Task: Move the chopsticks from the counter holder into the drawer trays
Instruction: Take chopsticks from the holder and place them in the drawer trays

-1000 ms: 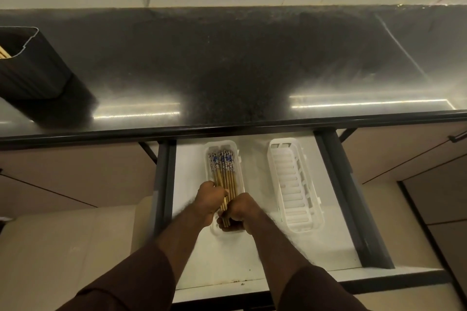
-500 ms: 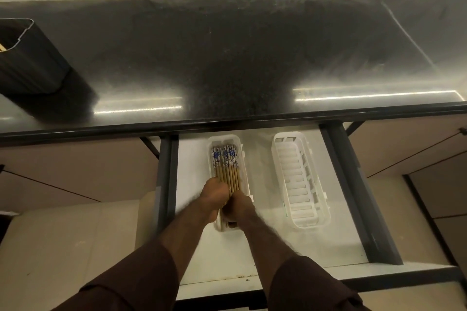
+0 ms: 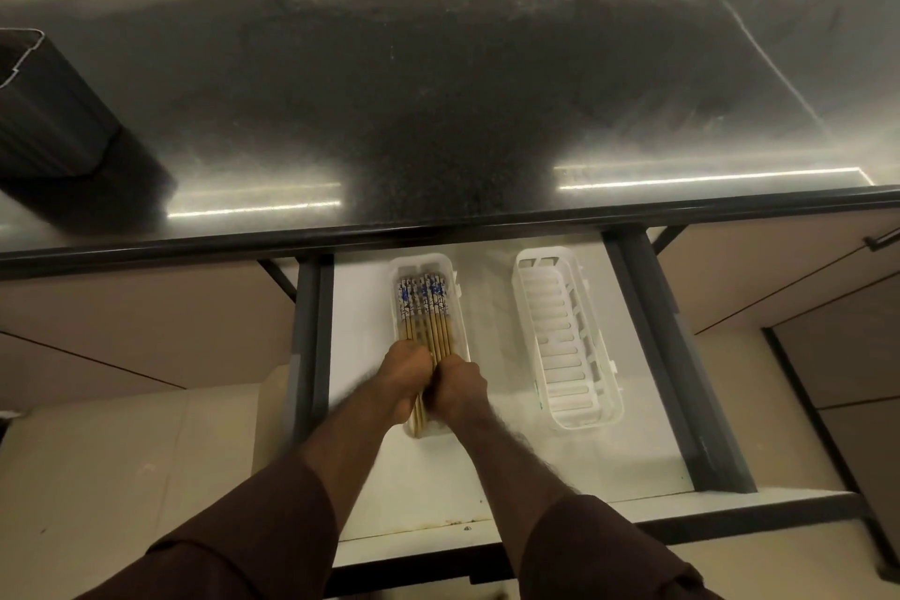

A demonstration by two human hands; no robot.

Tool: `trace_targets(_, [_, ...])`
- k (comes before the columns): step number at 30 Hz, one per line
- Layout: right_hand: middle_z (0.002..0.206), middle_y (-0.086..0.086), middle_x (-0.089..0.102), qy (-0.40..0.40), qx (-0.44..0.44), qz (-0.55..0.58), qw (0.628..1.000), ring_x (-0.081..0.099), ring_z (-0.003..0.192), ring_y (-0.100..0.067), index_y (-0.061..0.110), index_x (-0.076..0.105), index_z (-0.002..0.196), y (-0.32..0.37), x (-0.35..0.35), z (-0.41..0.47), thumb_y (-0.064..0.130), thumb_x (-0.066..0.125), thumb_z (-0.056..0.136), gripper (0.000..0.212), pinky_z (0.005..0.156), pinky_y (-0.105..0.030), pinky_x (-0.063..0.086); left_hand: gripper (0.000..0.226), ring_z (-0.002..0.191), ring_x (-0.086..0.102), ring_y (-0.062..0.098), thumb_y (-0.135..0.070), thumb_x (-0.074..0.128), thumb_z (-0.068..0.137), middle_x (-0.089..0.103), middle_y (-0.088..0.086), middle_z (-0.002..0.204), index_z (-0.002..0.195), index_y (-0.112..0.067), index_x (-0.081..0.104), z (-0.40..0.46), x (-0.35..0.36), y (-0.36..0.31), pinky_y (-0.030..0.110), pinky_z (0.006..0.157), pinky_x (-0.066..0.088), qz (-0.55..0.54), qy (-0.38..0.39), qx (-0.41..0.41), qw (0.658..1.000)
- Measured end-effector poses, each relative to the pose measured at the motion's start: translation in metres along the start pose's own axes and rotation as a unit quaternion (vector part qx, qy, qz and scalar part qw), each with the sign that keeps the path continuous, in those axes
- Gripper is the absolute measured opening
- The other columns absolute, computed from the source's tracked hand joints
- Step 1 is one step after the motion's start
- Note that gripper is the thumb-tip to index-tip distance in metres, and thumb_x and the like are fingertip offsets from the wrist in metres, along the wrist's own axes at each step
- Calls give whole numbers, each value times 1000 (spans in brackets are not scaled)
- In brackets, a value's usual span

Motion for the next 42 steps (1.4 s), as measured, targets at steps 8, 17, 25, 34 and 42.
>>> trace_targets(8, [117,-12,68,-26,-29,7,999,66,106,-29,4,64,120,8,-31,-12,23,59,94,33,86,-33,53,30,81,57,25,-2,37,94,63,17,91,106,0,65,-19,-6,-9,40,77,51,18,7,19,1000])
trace_targets(17, [101,-7,72,-58,-86,175,979,73,86,-25,10,70,108,35,-100,-51,22,67,90,21,81,-41,62,20,94,67,27,-18,51,97,72,12,99,104,-7,66,-76,-32,-45,43,91,54,-61,-8,89,994])
trace_targets(25, [88,0,69,-111,-168,219,955,68,84,-20,16,71,91,98,-142,-119,22,66,90,8,82,-42,61,22,93,69,25,-25,51,98,73,10,97,100,-10,68,-138,-88,-86,38,87,55,-105,-39,152,982])
trace_targets(34, [80,-2,73,-161,-220,291,917,73,78,-23,20,73,85,201,-131,-204,30,72,87,10,70,-40,63,21,79,65,22,-18,55,96,71,15,94,104,-2,66,-215,-219,-115,34,73,53,-133,-4,246,960])
trace_targets(42, [79,-1,73,-137,-276,278,910,73,76,-20,18,74,86,345,-67,-245,31,74,85,12,70,-37,63,18,78,65,20,-18,58,94,72,13,95,102,-6,69,-241,-395,-120,35,75,51,-121,-58,301,944])
Point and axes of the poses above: each hand's wrist, its own z-axis towards the middle knuckle, its own x-axis out of the palm, y = z × x, the point moved 8 cm from there along z, towards the middle knuckle
